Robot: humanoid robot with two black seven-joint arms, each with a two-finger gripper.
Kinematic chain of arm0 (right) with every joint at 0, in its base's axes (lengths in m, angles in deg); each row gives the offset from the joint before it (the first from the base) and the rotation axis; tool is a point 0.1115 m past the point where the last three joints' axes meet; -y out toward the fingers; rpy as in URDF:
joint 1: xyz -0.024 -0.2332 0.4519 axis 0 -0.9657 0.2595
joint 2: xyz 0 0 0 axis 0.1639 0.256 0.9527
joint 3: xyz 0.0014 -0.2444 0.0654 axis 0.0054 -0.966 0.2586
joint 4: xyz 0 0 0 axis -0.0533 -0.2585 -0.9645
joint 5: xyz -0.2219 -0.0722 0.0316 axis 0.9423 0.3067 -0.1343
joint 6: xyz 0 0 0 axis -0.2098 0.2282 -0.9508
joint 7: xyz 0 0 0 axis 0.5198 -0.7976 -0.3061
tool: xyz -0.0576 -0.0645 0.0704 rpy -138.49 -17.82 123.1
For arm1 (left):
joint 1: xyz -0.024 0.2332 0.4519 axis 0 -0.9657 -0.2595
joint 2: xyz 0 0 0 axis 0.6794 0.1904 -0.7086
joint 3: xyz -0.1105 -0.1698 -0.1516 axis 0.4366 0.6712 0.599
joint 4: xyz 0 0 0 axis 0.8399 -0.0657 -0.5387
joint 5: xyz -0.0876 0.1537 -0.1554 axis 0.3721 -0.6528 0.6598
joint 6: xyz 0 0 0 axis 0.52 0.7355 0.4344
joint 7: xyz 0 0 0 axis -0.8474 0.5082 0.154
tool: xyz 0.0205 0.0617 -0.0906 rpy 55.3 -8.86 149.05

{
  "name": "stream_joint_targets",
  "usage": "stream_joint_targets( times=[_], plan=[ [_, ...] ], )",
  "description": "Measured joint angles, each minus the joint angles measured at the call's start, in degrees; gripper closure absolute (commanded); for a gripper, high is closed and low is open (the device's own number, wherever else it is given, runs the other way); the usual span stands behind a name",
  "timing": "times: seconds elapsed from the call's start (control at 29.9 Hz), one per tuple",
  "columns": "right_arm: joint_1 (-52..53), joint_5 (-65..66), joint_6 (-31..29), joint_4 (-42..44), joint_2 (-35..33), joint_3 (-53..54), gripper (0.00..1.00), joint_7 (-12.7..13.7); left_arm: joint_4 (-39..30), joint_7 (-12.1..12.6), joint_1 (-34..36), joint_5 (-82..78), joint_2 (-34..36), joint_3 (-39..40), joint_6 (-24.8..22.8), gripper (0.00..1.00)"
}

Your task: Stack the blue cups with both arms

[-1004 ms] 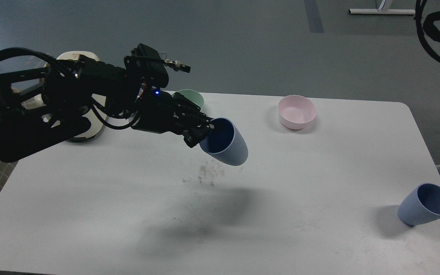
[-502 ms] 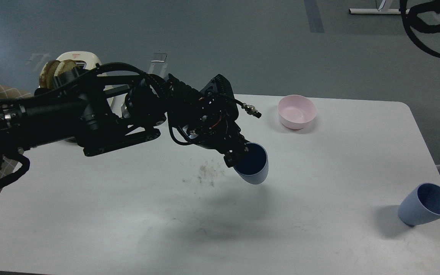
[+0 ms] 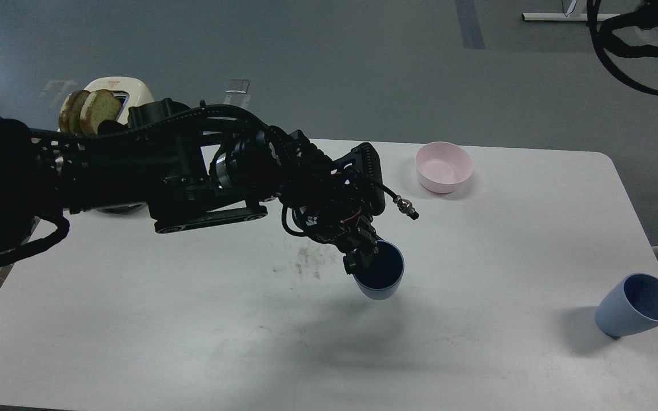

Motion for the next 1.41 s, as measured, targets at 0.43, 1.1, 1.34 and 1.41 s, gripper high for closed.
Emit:
stream_joint_targets(
  times=[0.43,1.1,1.34,1.41],
  plan=[
    [-0.3,0.0,0.0,-0.1,-0.5,0.0,0.0,0.0,1.9,-0.6,-2.2,0.2,0.0,-0.7,0.0,1.0],
    [-1.4,0.0,0.0,-0.2,-0.7,0.0,0.0,0.0,2.3,-0.5,-3.1,0.4,0.9,-0.7,0.0,0.16],
    [-1.4,0.0,0.0,-0.4,-1.4,0.0,0.0,0.0,2.2,-0.3,-1.0,6.9,2.9,0.4,0.0,0.13],
    [-1.5,0.0,0.0,-0.9,-2.3,0.0,0.0,0.0,2.2,-0.1,1.1,11.7,5.1,1.4,0.0,0.11]
  ],
)
